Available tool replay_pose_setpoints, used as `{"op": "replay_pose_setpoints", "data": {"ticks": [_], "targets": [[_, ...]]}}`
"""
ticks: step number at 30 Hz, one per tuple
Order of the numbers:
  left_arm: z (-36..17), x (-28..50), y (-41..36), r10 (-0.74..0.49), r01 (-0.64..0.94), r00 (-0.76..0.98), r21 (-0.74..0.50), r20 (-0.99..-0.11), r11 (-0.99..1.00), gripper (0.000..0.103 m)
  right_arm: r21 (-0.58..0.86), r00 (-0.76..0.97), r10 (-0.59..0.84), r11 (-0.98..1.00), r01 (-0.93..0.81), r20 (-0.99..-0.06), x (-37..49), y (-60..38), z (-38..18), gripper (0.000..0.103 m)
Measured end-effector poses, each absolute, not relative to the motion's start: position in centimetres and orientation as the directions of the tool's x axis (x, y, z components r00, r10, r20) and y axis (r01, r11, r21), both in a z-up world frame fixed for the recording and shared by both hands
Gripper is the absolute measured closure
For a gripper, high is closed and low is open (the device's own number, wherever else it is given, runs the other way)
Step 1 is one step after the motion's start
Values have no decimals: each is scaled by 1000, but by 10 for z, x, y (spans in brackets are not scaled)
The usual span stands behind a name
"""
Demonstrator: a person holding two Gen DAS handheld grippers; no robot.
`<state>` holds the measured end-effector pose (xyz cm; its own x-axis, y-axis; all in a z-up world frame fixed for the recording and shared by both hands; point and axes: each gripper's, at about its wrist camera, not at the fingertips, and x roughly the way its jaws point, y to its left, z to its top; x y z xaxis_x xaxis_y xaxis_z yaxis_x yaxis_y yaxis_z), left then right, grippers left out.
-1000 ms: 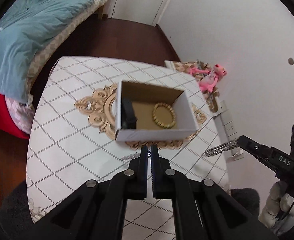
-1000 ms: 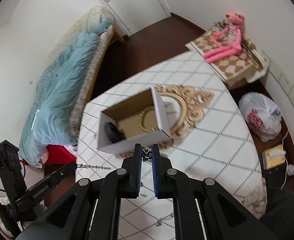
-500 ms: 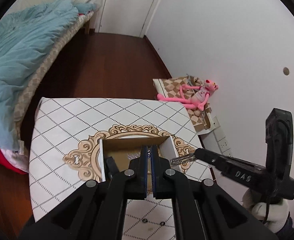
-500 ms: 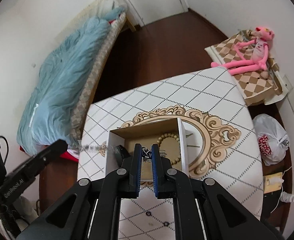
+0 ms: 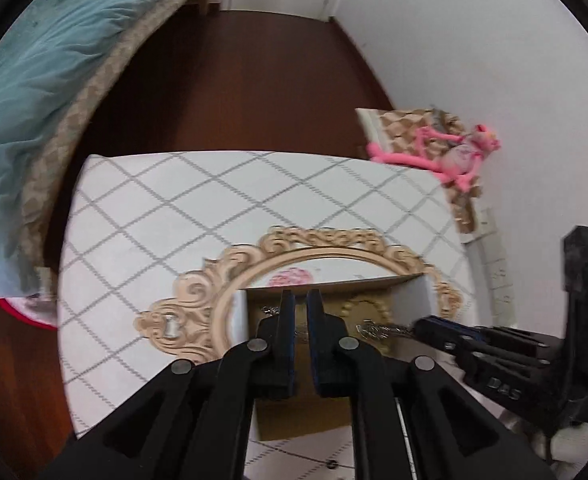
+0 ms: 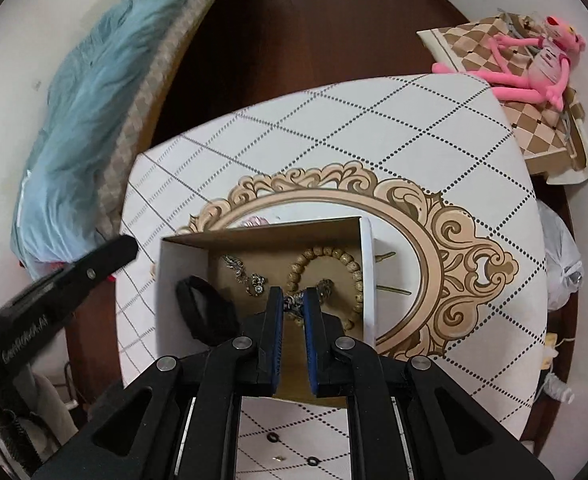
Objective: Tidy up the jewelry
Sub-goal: 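Carry both held pieces over the white box and open both tools, then withdraw both tools from the box toward the remaining jewelry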
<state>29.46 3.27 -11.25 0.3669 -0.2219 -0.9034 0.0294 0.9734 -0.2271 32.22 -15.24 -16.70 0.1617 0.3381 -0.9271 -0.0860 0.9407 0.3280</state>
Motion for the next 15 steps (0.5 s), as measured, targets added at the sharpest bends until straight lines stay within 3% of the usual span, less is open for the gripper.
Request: {"op": "replay_pose_setpoints", "data": {"ticks": [2,4,5,6,9,11,12,13,14,15], "targets": [[-114,293,36,-171,10,372,-180,-912,984,95,300,175,312,949,-96,-934,322,-152,-165,90],[-115,291,39,-144,-3,380,-156,-914,988,78,260,197,277,959,-109,-940,320,-151,-161,69],[-115,287,42,-125,-16,385,-142,-914,990,45,243,210,262,964,-112,-942,319,-151,-158,62],[-114,285,43,-122,-21,395,-142,-910,990,22,231,219,251,966,-116,-943,319,-151,-156,54],[-110,275,46,-88,-31,432,-113,-898,993,19,168,256,194,978,-122,-947,313,-150,-150,51],[-109,265,47,-54,-36,451,-78,-891,996,19,126,270,155,984,-122,-950,307,-150,-149,34],[-109,262,46,-44,-37,456,-68,-889,997,15,98,279,129,987,-124,-951,303,-150,-149,19],[-110,257,46,-27,-41,461,-52,-887,998,11,78,288,112,989,-125,-951,299,-149,-150,12],[-112,253,46,-19,-46,461,-45,-887,998,2,50,296,86,991,-127,-951,293,-149,-152,11],[-114,248,46,-13,-51,461,-41,-887,998,0,38,298,74,991,-125,-952,289,-150,-154,11]]}}
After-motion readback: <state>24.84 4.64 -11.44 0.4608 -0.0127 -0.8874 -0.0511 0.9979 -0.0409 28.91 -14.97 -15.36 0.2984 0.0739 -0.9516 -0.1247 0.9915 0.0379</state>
